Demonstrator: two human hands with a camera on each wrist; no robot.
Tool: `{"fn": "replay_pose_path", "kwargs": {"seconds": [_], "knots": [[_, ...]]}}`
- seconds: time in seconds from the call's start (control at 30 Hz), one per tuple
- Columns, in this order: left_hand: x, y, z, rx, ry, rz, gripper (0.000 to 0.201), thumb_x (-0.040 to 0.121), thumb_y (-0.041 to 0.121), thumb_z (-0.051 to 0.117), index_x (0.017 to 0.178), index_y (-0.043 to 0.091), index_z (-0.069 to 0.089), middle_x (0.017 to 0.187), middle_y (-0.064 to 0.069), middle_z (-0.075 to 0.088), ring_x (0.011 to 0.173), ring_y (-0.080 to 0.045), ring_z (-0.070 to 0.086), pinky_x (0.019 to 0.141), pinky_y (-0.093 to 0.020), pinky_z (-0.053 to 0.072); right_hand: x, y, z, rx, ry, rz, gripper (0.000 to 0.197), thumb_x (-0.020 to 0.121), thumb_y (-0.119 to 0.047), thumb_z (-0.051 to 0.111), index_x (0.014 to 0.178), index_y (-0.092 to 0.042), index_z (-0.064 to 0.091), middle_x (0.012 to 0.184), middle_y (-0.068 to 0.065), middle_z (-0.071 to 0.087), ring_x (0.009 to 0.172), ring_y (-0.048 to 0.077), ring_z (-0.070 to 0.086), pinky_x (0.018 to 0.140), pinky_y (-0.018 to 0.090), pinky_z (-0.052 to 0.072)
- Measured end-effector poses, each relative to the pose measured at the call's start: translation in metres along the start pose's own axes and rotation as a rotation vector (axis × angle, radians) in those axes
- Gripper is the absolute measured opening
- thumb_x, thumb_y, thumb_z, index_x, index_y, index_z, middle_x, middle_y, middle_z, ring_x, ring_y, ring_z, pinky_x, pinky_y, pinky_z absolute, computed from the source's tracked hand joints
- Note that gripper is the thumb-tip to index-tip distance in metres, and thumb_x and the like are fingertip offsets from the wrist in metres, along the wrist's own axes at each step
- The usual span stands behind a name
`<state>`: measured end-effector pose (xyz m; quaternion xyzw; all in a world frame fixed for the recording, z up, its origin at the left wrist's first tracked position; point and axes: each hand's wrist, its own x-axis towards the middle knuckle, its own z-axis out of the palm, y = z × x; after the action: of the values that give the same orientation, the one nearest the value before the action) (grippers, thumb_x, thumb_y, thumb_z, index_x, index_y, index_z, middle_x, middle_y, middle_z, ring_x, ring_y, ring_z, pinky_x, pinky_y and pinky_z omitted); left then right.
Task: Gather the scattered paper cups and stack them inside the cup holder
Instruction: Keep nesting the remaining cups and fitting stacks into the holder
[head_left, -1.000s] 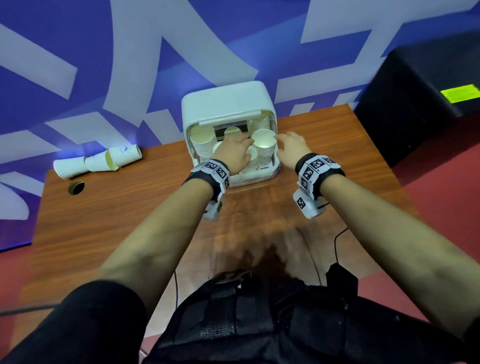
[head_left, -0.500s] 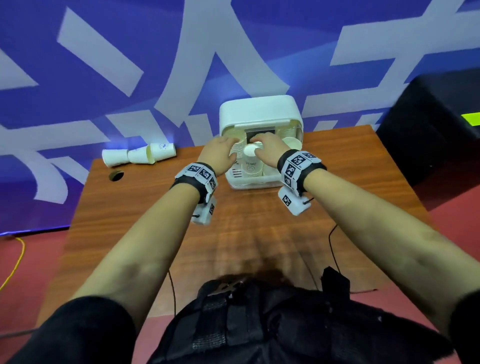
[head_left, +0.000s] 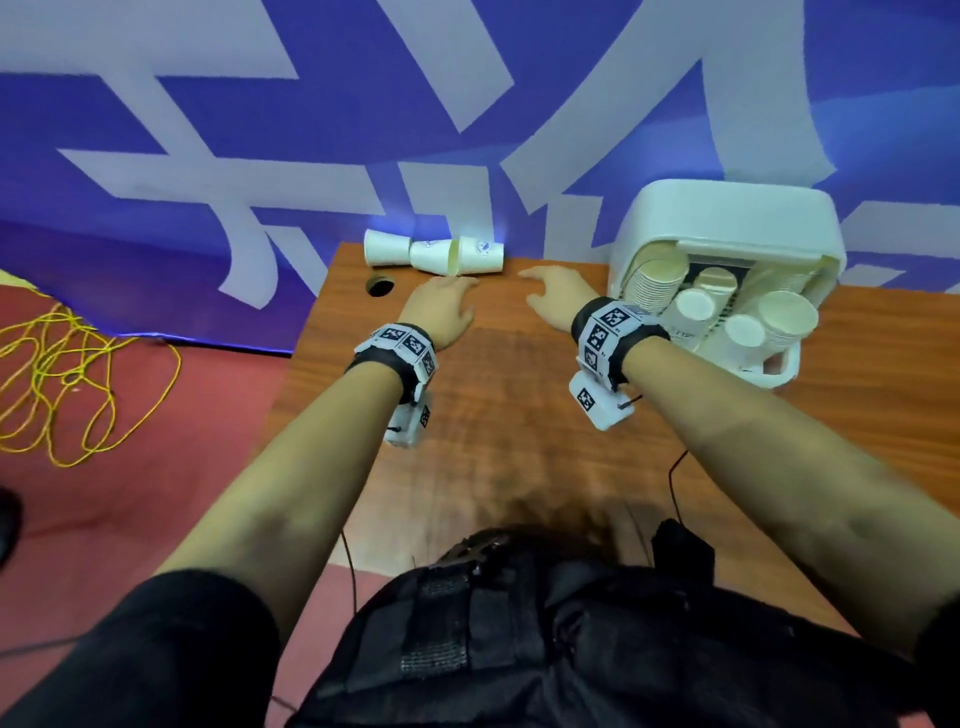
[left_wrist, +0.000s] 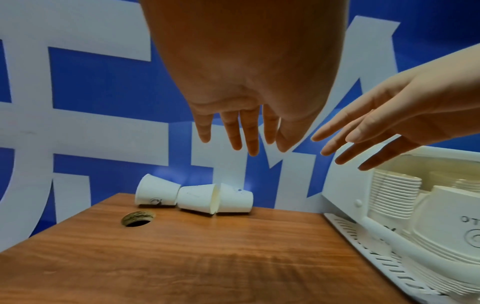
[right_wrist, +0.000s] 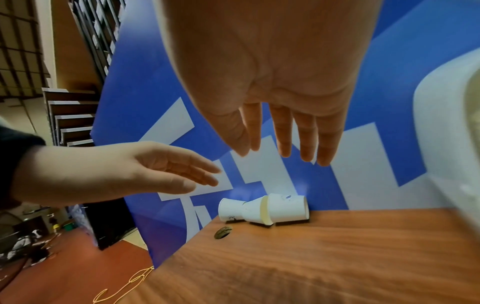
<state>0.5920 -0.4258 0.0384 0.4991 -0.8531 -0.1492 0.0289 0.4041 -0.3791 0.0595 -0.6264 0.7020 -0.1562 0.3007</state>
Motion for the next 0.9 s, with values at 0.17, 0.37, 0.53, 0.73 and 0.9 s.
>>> {"fn": "replay_pose_path", "kwargs": {"seconds": [0.17, 0.37, 0.53, 0.73, 0.9], "knots": [[0.016, -0.053, 0.002, -0.049, -0.063, -0.038, 0.051, 0.094, 0.019, 0.051, 0.143, 0.014, 0.040, 0.143, -0.011, 0.047, 0.131, -0.028, 0.041, 0.107, -0.040, 0.036, 0.039, -0.025, 0.036, 0.001, -0.043, 0.059, 0.051, 0.092, -0.010, 0.046, 0.143, -0.014, 0.041, 0.141, 0.013, 0.046, 0.113, 0.027, 0.056, 0.087, 0.028, 0.043], [0.054, -0.090, 0.013, -0.109, -0.129, -0.027, 0.051, 0.093, 0.020, 0.051, 0.143, 0.014, 0.040, 0.141, -0.011, 0.048, 0.130, -0.028, 0.041, 0.108, -0.041, 0.035, 0.075, -0.022, 0.068, 0.060, -0.038, 0.202, 0.049, 0.093, -0.010, 0.046, 0.142, -0.015, 0.042, 0.137, 0.011, 0.051, 0.112, 0.027, 0.058, 0.088, 0.030, 0.046], [0.089, -0.103, 0.030, -0.191, -0.169, -0.024, 0.053, 0.095, 0.022, 0.051, 0.145, 0.013, 0.036, 0.147, -0.011, 0.041, 0.135, -0.027, 0.036, 0.111, -0.037, 0.030, 0.101, -0.012, 0.081, 0.083, -0.014, 0.285, 0.050, 0.094, -0.010, 0.047, 0.143, -0.015, 0.040, 0.139, 0.011, 0.050, 0.114, 0.026, 0.057, 0.092, 0.031, 0.045], [0.134, -0.107, 0.049, -0.271, -0.213, -0.075, 0.060, 0.096, 0.018, 0.051, 0.149, 0.008, 0.025, 0.150, -0.014, 0.034, 0.138, -0.027, 0.033, 0.112, -0.033, 0.026, 0.149, -0.002, 0.080, 0.152, 0.052, 0.387, 0.053, 0.092, -0.011, 0.048, 0.144, -0.015, 0.038, 0.139, 0.012, 0.049, 0.123, 0.026, 0.049, 0.092, 0.024, 0.038], [0.160, -0.106, 0.065, -0.385, -0.219, -0.157, 0.079, 0.090, 0.014, 0.055, 0.152, 0.010, 0.008, 0.142, -0.016, 0.043, 0.129, -0.030, 0.043, 0.105, -0.038, 0.037, 0.188, 0.003, 0.080, 0.202, 0.069, 0.407, 0.048, 0.092, -0.006, 0.046, 0.140, -0.009, 0.040, 0.139, 0.012, 0.049, 0.127, 0.028, 0.045, 0.100, 0.027, 0.034]]}}
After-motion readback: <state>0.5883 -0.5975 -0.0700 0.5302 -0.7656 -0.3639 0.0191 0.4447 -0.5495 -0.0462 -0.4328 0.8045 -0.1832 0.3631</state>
